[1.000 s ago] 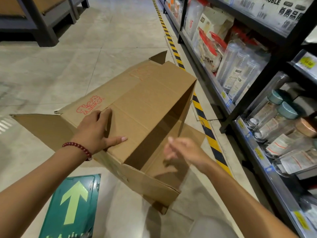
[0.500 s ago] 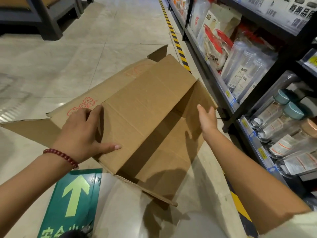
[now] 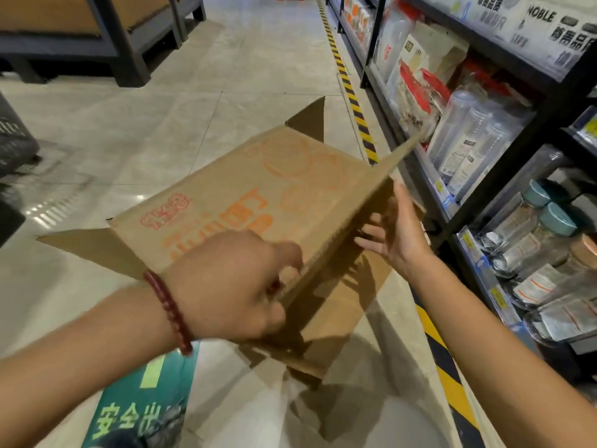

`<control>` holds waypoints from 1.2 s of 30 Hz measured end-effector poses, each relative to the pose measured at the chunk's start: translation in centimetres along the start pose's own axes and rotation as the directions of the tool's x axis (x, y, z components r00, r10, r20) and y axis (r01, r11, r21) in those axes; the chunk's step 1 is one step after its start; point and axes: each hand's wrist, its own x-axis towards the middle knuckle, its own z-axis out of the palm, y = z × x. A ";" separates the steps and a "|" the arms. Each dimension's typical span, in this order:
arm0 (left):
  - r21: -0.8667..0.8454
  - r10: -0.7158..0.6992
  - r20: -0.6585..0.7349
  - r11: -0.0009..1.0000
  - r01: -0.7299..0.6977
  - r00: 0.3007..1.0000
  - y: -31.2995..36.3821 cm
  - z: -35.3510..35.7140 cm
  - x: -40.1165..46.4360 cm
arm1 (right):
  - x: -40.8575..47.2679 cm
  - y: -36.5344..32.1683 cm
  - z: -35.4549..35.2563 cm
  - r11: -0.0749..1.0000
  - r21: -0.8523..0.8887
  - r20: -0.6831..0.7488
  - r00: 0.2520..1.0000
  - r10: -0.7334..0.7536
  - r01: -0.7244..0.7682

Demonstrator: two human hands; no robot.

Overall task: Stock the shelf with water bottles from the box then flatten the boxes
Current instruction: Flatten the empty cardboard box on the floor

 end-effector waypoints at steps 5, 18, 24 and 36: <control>0.008 0.212 0.215 0.976 -0.219 0.953 2.7 2.5 0.5 | -1.4 2.0 0.8 0.996 -0.050 -0.140 0.987 -0.076 0.070; 0.090 -0.206 0.582 0.978 0.189 0.786 -11.2 20.5 -1.9 | -6.1 19.3 2.5 0.939 -0.225 -0.301 0.935 0.188 -0.262; 0.194 -0.250 0.759 0.968 0.156 0.601 -11.0 26.9 -2.6 | -0.1 18.8 1.4 0.838 -0.516 -0.364 0.931 -0.029 -0.176; 0.039 -0.628 0.335 0.755 0.655 0.703 -16.7 34.1 -0.3 | 2.6 26.6 -5.6 0.405 -0.732 -0.473 0.837 0.276 -0.548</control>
